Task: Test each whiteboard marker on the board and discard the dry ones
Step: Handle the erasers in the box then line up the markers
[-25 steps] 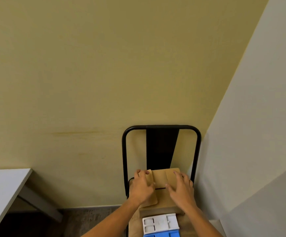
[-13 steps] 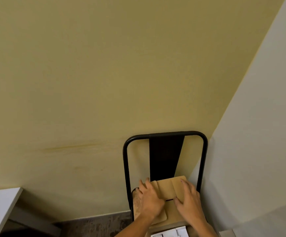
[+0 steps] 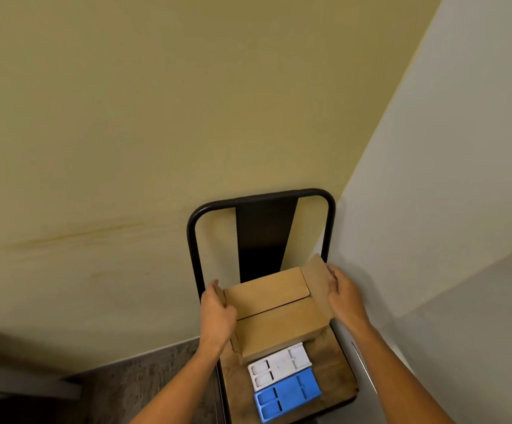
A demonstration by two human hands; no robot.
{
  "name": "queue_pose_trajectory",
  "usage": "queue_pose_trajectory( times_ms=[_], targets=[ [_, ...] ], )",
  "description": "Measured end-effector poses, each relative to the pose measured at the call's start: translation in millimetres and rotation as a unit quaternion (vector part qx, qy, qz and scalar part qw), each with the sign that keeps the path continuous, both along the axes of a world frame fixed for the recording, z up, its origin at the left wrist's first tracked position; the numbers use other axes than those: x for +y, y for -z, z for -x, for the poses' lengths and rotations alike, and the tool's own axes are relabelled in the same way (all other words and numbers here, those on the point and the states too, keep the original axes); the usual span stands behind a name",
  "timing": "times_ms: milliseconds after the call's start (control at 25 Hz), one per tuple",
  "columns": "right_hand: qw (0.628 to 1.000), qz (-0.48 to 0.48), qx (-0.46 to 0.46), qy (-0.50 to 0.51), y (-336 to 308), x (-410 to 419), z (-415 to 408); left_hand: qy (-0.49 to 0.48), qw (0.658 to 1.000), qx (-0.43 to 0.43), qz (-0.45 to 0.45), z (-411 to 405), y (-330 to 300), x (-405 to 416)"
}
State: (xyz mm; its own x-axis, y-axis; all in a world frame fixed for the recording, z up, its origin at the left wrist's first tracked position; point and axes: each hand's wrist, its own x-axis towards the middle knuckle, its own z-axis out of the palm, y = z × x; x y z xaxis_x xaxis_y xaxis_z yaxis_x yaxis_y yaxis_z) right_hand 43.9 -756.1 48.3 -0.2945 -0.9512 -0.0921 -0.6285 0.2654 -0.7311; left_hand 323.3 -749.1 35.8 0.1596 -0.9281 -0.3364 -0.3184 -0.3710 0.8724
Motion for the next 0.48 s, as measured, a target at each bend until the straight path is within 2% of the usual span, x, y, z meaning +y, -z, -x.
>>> queue_pose_trajectory(
  times_ms=[160,240,320,360,480],
  targets=[
    [0.994,-0.023,0.107,-0.007,13,2,15,-0.013,1.000,0.002,0.025,-19,6,2],
    [0.979,-0.050,0.196,-0.033,20,6,16,-0.014,0.999,-0.019,0.038,-31,11,7],
    [0.941,-0.080,0.316,-0.095,28,12,13,-0.011,0.997,-0.075,0.031,-42,19,13],
    [0.926,-0.085,0.347,-0.120,31,15,10,-0.010,0.994,-0.110,0.023,-45,22,17],
    [0.918,-0.088,0.358,-0.144,34,21,-2,0.027,0.976,-0.211,0.036,-42,32,23]
  ],
)
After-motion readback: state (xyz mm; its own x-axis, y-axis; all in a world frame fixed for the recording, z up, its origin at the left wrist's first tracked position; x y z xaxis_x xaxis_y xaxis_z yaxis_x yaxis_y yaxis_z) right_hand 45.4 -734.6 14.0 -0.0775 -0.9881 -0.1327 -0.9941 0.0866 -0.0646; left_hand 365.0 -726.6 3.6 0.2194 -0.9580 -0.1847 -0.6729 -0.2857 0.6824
